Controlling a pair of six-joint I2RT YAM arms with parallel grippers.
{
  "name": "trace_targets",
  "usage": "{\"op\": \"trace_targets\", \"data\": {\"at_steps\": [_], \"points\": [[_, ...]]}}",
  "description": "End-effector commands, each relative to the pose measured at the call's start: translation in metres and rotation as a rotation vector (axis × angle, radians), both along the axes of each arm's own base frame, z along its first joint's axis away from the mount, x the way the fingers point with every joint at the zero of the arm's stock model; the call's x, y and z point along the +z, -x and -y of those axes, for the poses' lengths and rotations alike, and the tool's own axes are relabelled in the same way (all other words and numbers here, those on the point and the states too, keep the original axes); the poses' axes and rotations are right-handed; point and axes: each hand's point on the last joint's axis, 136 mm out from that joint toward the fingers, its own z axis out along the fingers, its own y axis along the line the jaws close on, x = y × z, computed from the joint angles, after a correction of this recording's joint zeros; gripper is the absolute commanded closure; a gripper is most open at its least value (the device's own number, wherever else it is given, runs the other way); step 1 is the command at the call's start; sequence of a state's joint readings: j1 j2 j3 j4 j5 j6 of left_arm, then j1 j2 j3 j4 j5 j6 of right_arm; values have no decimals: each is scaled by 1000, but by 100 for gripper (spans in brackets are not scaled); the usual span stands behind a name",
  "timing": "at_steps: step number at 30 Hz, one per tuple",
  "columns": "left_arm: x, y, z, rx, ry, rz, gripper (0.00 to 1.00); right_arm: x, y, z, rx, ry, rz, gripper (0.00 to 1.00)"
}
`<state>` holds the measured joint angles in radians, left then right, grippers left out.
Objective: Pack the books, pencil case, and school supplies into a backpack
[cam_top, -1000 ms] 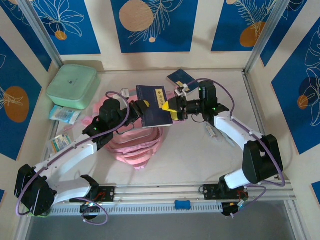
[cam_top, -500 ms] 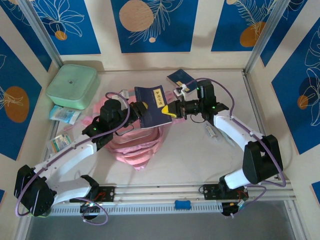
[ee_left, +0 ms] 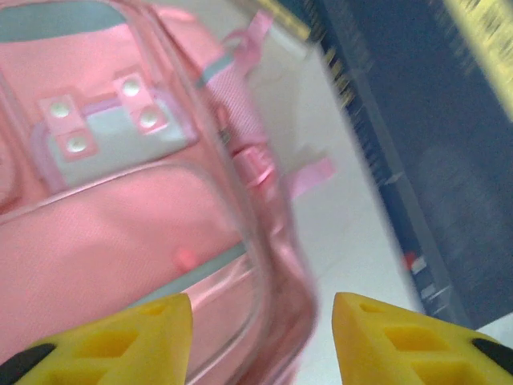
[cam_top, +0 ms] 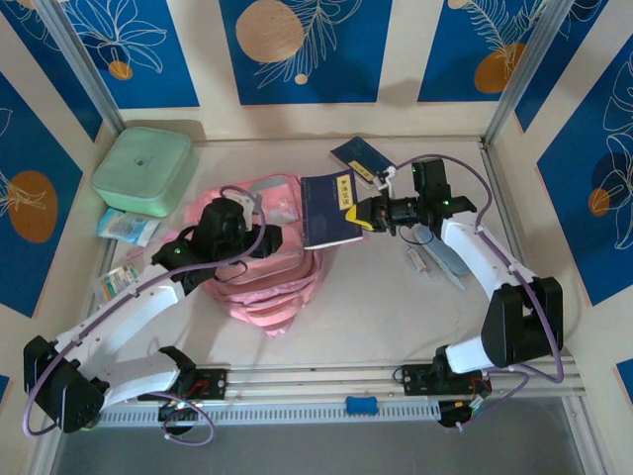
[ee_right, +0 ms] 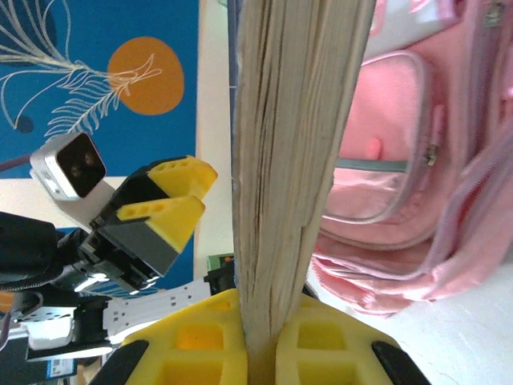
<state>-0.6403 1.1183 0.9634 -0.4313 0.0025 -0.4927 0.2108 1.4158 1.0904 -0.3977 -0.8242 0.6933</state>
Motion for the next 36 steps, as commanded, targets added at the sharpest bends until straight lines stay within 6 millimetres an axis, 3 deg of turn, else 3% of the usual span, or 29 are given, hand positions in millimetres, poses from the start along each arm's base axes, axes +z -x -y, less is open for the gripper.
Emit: {"op": "trace_targets", "data": {"at_steps": [1, 11, 18, 25, 28, 32, 36], "points": [[-40, 20, -7, -176, -288, -52, 48, -6, 14, 13, -9, 35, -2, 100], [-74, 14, 23, -397, -550, -18, 36, -28, 15, 35, -88, 41, -64, 100], [-101, -1, 35, -442, -625, -48, 36, -27, 15, 38, -93, 27, -68, 100], [-118, -1, 51, -512, -674, -81, 37, -30, 15, 39, -96, 20, -77, 100], [-123, -7, 47, -491, -717, -74, 37, -32, 14, 39, -95, 15, -82, 100], [-125, -17, 37, -435, -785, -57, 41, -32, 14, 40, -97, 14, -81, 100], [-120, -22, 36, -414, -791, -30, 57, -34, 13, 41, -101, 8, -88, 100]]}}
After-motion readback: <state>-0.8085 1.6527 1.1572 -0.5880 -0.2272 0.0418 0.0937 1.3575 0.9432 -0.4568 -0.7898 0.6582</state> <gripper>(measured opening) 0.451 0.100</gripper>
